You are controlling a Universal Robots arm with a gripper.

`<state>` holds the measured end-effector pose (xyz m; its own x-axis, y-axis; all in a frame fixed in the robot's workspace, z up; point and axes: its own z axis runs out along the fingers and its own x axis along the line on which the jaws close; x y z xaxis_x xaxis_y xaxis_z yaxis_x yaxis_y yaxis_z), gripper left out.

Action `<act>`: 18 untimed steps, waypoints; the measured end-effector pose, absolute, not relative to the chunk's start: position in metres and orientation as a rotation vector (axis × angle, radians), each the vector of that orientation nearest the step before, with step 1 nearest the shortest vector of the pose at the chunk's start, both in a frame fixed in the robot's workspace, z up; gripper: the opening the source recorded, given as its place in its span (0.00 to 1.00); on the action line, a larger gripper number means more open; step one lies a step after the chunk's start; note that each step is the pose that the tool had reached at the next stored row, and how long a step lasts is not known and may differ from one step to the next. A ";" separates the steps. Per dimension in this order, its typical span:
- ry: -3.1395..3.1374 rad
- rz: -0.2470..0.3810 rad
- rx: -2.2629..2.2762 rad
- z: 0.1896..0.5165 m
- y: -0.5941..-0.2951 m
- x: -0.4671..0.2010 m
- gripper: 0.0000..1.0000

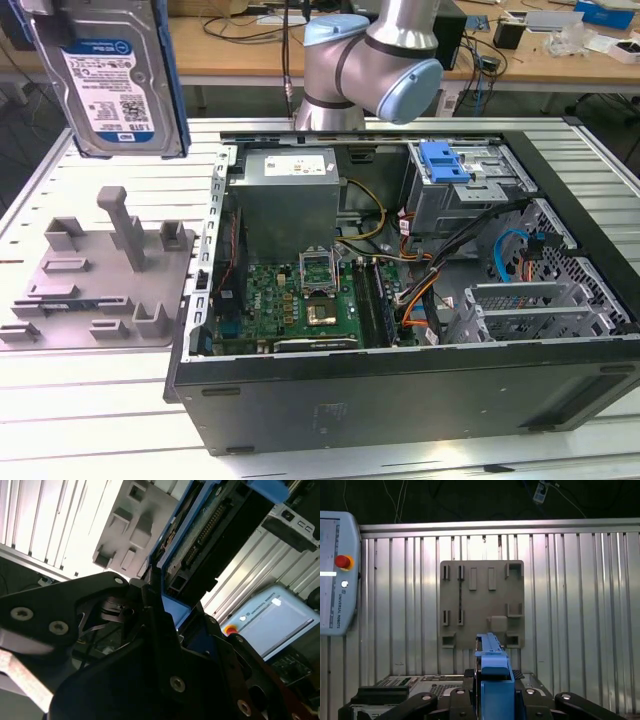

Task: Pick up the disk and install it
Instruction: 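Pick up the disk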

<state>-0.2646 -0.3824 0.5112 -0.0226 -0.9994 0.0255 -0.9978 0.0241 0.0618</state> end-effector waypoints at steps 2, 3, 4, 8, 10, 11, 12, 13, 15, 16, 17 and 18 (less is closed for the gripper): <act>-2.202 -0.043 2.151 0.511 -0.385 -0.257 0.37; -2.201 -0.044 2.151 0.511 -0.387 -0.254 0.37; -2.201 -0.044 2.151 0.511 -0.388 -0.250 0.37; -2.198 -0.050 2.149 0.511 -0.398 -0.226 0.37; -2.197 -0.051 2.148 0.511 -0.401 -0.218 0.37; -2.196 -0.052 2.148 0.511 -0.403 -0.213 0.37; -2.196 -0.052 2.148 0.511 -0.404 -0.209 0.37; -2.195 -0.053 2.148 0.511 -0.406 -0.203 0.37; -2.194 -0.055 2.148 0.511 -0.409 -0.193 0.37; -2.193 -0.055 2.147 0.511 -0.411 -0.190 0.37; -2.193 -0.056 2.147 0.511 -0.412 -0.186 0.37; -2.192 -0.057 2.147 0.511 -0.413 -0.181 0.37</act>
